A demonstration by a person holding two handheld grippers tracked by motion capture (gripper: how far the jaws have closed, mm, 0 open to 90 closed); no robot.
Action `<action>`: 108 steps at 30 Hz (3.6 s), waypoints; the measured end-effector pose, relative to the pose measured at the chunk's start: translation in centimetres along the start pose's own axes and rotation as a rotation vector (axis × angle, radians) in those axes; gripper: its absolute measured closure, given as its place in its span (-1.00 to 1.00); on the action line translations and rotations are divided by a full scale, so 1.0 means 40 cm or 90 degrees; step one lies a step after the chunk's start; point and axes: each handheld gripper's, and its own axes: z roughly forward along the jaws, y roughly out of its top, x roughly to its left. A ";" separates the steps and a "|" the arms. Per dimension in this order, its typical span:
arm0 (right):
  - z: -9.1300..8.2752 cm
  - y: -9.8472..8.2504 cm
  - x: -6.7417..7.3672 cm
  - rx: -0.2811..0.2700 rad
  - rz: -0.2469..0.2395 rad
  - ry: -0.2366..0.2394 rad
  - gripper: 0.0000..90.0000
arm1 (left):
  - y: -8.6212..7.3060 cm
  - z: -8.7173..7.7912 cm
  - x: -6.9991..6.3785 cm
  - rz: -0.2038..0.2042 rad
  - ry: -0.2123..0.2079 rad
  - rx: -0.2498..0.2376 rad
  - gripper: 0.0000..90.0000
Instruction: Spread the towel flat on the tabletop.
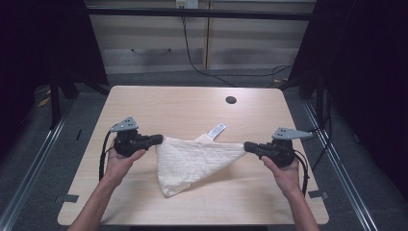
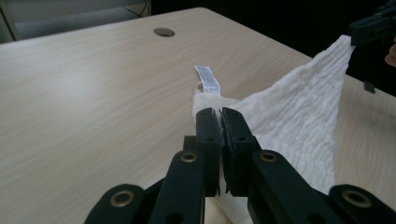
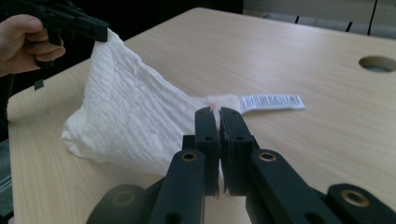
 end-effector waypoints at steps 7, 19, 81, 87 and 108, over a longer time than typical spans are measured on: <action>-0.021 0.097 0.011 -0.041 -0.026 0.001 0.93 | 0.069 -0.048 0.005 0.012 0.017 -0.039 0.92; -0.015 0.252 0.003 -0.050 -0.060 -0.006 0.94 | 0.193 -0.086 0.043 0.033 0.060 -0.049 0.93; 0.042 -0.015 0.020 0.064 -0.012 0.042 0.93 | -0.094 -0.076 -0.025 -0.007 0.015 0.020 0.92; 0.038 -0.063 0.043 0.078 -0.005 0.056 0.93 | -0.144 -0.084 -0.045 -0.012 0.007 0.040 0.92; 0.030 -0.181 0.084 0.146 0.019 0.069 0.91 | -0.261 -0.087 -0.121 0.003 -0.016 0.112 0.89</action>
